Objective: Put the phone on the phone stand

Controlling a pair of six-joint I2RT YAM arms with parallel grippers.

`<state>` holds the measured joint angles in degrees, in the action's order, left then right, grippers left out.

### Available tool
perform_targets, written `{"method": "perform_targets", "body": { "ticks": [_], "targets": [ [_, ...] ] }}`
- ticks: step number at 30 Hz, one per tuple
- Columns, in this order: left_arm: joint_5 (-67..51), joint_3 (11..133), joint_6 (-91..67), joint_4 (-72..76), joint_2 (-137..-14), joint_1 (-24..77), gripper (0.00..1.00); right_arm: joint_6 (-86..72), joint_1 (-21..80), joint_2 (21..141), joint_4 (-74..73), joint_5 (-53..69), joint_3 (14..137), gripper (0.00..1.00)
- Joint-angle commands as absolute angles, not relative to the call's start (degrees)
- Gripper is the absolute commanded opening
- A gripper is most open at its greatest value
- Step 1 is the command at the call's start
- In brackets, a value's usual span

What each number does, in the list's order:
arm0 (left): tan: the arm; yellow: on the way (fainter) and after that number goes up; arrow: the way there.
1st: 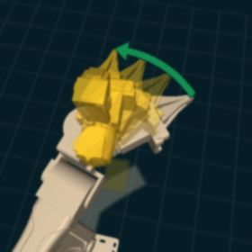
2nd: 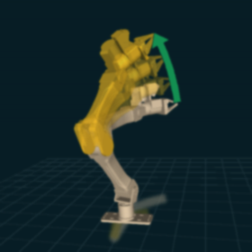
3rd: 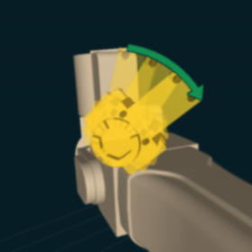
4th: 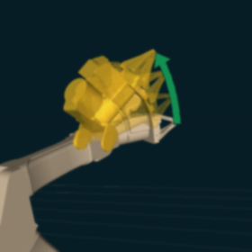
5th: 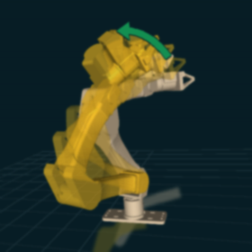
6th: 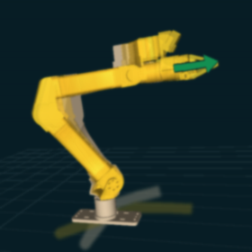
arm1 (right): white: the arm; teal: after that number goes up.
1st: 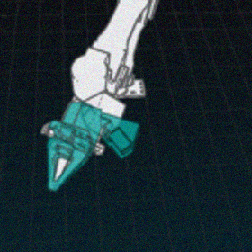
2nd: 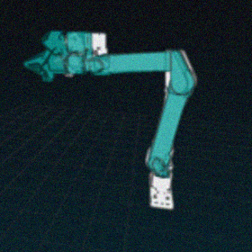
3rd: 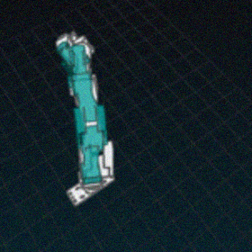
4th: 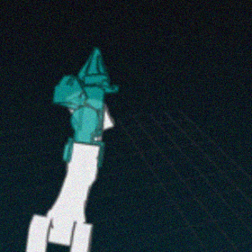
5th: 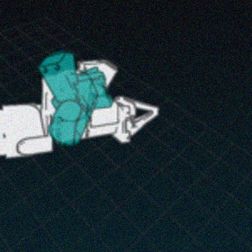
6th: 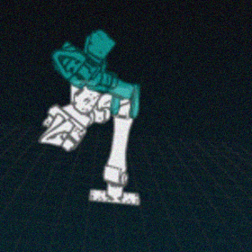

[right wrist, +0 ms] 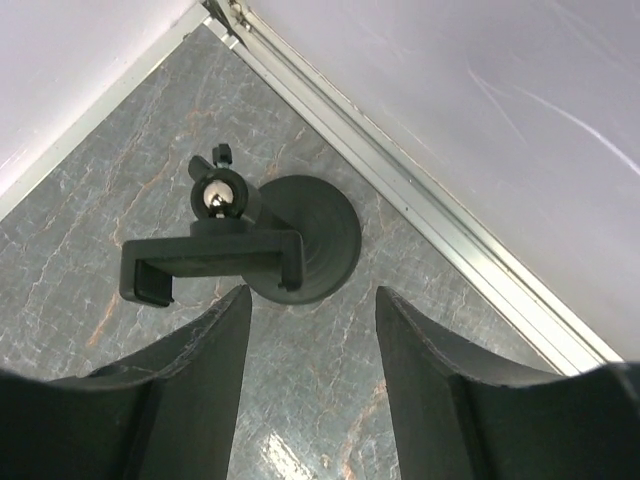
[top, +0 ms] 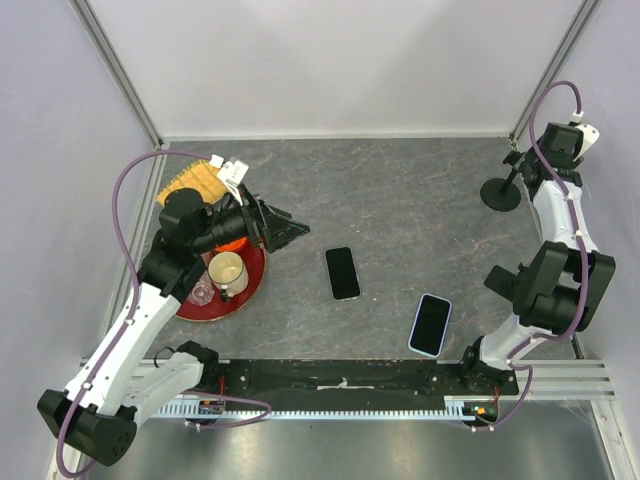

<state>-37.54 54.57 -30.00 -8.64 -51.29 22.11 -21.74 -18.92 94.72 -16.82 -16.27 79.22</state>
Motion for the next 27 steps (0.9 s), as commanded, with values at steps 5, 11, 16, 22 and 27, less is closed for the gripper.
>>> {"method": "perform_targets", "body": {
  "ticks": [5,11,16,22,27],
  "targets": [
    [-37.18,56.86,-27.86,-6.15,-53.09,23.12,0.96,-18.11,-19.16,97.64,-16.43,-11.34,84.99,0.49],
    [-37.88,56.87,-28.74,-6.06,-53.09,23.2,0.96,-17.58,-19.16,98.17,-16.96,-12.22,84.29,0.49],
    [-38.41,56.78,-29.27,-6.06,-53.26,23.12,0.96,-16.96,-19.16,99.75,-16.88,-12.04,84.37,0.45],
    [-39.02,57.04,-30.23,-6.24,-53.52,23.12,0.96,-16.0,-19.34,102.22,-16.87,-12.66,86.04,0.28],
    [-39.29,57.66,-30.67,-6.42,-53.61,23.12,0.95,-14.06,-19.25,100.99,-14.51,-11.95,85.0,0.07]
  ]
}}
